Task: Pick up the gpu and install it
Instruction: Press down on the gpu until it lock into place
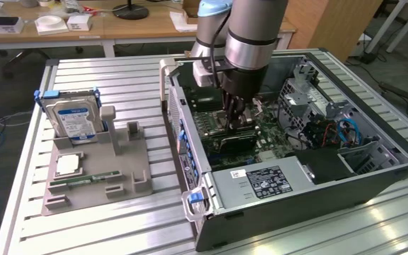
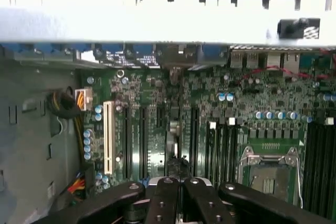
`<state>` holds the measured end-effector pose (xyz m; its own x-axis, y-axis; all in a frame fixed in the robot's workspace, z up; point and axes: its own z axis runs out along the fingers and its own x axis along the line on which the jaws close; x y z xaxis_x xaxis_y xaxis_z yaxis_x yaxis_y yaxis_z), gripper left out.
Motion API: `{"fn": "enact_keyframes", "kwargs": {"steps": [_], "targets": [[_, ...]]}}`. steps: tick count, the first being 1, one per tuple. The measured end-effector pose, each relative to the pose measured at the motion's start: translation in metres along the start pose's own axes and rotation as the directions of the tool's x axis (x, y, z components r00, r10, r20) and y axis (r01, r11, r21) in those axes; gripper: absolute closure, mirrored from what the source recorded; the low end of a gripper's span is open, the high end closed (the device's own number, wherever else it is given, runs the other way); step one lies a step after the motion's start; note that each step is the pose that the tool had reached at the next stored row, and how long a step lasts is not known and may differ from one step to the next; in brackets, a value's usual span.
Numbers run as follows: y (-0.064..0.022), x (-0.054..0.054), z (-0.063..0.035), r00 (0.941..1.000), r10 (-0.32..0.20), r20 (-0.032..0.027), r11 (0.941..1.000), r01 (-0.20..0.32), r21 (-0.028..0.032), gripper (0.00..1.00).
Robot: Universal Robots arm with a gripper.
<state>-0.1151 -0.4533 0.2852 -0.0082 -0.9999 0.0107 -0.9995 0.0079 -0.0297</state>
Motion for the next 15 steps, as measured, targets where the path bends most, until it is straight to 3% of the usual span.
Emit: {"fn": "enact_keyframes", "kwargs": {"steps": [4, 5, 8, 12, 15], "targets": [[0.0117, 0.0000, -0.0001, 1.0000, 0.000, 0.0002, 1.0000, 0.000, -0.0021, 0.90], [0.0116, 0.0000, -0.0001, 1.0000, 0.000, 0.0000, 0.9999, 0.000, -0.0136, 0.90], [0.0117, 0.0001, 0.0005, 1.0000, -0.001, -0.0039, 0.9981, 0.001, -0.0610, 0.90], [0.0112, -0.0004, 0.0009, 1.0000, -0.002, -0.0046, 0.9910, 0.001, -0.1338, 0.90], [0.0097, -0.0021, 0.0012, 1.0000, -0.003, -0.0060, 0.9822, 0.002, -0.1876, 0.90]]}}
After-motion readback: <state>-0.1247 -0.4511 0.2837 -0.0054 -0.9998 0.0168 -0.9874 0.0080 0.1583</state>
